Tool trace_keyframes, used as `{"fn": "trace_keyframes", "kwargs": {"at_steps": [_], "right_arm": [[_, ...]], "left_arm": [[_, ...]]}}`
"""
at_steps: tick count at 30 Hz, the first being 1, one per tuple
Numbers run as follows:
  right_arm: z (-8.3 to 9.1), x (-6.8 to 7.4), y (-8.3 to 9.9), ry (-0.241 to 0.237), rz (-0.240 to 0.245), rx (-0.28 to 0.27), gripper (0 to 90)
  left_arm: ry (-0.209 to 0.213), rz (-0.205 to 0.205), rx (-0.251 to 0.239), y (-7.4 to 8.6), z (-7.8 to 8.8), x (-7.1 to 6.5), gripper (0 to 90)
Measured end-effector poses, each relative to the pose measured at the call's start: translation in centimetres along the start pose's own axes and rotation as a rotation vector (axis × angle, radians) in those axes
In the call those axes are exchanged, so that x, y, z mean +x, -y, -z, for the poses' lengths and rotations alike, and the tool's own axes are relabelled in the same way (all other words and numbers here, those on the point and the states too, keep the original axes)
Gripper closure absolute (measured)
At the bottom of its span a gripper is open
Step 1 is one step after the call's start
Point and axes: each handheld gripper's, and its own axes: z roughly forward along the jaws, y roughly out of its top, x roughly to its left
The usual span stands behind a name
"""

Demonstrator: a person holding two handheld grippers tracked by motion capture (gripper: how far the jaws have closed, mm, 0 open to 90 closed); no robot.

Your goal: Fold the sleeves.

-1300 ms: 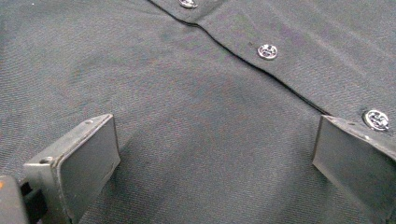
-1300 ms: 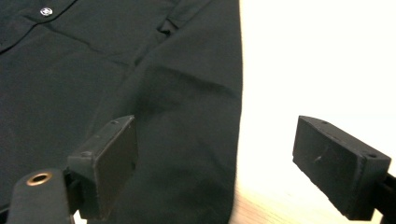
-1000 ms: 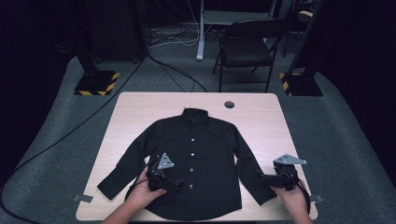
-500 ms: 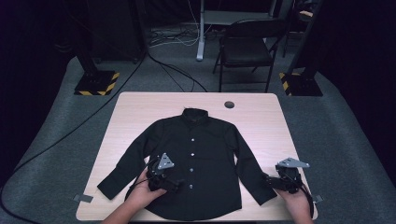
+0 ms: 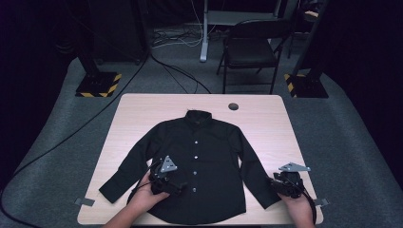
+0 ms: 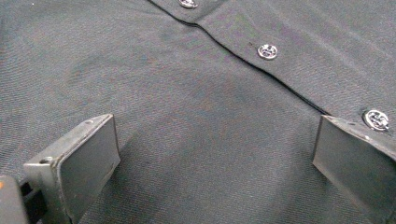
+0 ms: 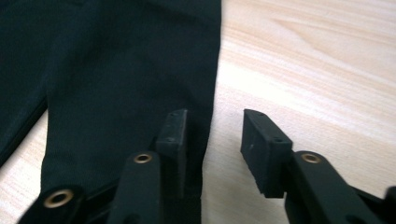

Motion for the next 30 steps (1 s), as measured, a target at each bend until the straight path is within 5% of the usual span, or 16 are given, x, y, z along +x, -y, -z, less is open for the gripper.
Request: {"fn": "trace_keyframes", "kwargs": {"at_steps": [17,30], "right_arm": [[-0.2,0.7,-0.1,-0.041,0.006,0.018,88.5],[1.3,0.0,-0.8,-0.041,-0.013,-0.028,89.5]], "left_arm": [[0.000,0.000,0.000,0.0,0.0,0.0,0.3],[0.000,0.000,0.000,0.0,0.0,0.0,0.3]]}}
